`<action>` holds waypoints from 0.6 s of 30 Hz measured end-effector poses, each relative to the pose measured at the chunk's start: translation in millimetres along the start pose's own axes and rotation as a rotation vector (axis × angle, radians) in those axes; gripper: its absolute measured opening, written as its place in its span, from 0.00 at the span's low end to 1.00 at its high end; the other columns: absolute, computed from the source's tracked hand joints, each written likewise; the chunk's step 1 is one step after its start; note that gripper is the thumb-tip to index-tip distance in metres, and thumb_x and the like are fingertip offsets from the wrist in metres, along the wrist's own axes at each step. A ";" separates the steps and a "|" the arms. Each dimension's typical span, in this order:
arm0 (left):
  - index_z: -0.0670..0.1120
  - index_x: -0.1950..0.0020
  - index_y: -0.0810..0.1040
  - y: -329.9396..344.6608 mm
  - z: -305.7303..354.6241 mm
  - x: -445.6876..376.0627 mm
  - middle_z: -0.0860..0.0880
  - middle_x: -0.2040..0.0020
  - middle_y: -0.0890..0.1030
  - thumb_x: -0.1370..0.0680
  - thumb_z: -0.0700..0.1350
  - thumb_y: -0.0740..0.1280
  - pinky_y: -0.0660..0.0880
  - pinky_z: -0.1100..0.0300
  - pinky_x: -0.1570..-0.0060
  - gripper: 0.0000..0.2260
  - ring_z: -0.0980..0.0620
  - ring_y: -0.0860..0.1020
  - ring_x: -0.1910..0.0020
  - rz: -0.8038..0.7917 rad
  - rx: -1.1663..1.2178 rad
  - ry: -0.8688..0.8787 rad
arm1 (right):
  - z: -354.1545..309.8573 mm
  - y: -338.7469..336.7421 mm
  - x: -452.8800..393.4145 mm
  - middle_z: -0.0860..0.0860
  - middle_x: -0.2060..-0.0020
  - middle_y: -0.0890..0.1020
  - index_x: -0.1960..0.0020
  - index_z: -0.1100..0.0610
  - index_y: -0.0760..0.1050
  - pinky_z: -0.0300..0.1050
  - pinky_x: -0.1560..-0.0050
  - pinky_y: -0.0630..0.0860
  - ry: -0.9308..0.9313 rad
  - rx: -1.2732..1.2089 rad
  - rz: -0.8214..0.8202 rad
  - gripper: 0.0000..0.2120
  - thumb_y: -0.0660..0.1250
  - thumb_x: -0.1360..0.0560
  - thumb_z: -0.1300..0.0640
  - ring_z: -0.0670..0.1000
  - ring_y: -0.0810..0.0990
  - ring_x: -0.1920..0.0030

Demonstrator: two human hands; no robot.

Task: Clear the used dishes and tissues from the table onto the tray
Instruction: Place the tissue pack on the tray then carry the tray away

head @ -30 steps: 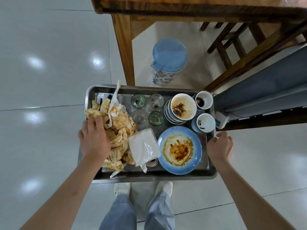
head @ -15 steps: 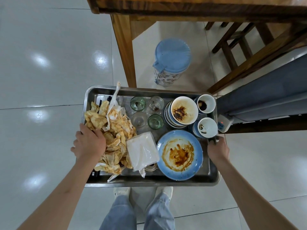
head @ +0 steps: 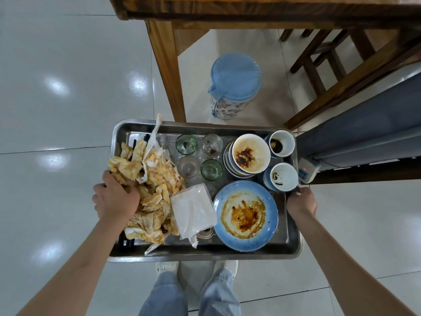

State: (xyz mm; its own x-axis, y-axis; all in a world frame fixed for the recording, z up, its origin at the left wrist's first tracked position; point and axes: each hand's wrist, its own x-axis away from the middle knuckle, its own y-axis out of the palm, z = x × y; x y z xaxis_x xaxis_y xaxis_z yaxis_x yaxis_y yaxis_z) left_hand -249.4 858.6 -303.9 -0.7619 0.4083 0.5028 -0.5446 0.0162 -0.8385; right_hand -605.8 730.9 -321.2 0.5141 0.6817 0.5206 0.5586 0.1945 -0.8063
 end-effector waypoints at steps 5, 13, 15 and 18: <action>0.44 0.28 0.54 -3.0 1.0 2.3 0.34 0.37 0.65 0.26 0.47 0.67 0.67 0.39 0.43 0.32 0.31 0.66 0.39 -0.031 -0.034 0.016 | -1.3 -3.1 3.3 0.65 0.43 0.76 0.38 0.65 0.69 0.44 0.55 0.64 -0.016 0.036 0.000 0.14 0.59 0.23 0.66 0.63 0.73 0.41; 0.43 0.27 0.54 -4.8 -1.4 5.1 0.34 0.37 0.65 0.26 0.46 0.68 0.68 0.39 0.44 0.33 0.32 0.67 0.40 -0.046 -0.099 0.064 | -1.8 -6.4 8.9 0.65 0.44 0.76 0.38 0.64 0.70 0.44 0.55 0.64 -0.036 0.052 -0.019 0.15 0.59 0.25 0.67 0.63 0.74 0.43; 0.43 0.27 0.53 -4.4 -1.6 5.9 0.34 0.37 0.65 0.26 0.45 0.68 0.69 0.39 0.44 0.33 0.32 0.67 0.40 -0.049 -0.121 0.075 | -1.9 -7.2 9.5 0.65 0.45 0.77 0.38 0.63 0.70 0.45 0.56 0.65 -0.044 0.059 -0.026 0.15 0.59 0.25 0.67 0.63 0.74 0.44; 0.43 0.27 0.53 -4.9 -3.1 4.7 0.34 0.37 0.66 0.25 0.44 0.67 0.69 0.39 0.43 0.32 0.31 0.69 0.41 -0.053 -0.124 0.077 | -2.2 -8.9 10.4 0.64 0.46 0.77 0.38 0.63 0.70 0.46 0.56 0.66 -0.055 0.068 -0.031 0.15 0.60 0.25 0.67 0.63 0.74 0.46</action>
State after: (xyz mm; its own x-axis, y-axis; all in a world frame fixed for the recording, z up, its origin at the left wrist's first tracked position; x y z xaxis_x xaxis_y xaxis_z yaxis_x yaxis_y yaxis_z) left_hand -249.2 863.2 -298.1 -0.7016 0.4726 0.5333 -0.5324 0.1497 -0.8331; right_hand -604.0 734.7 -308.0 0.4597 0.7117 0.5312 0.5273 0.2626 -0.8081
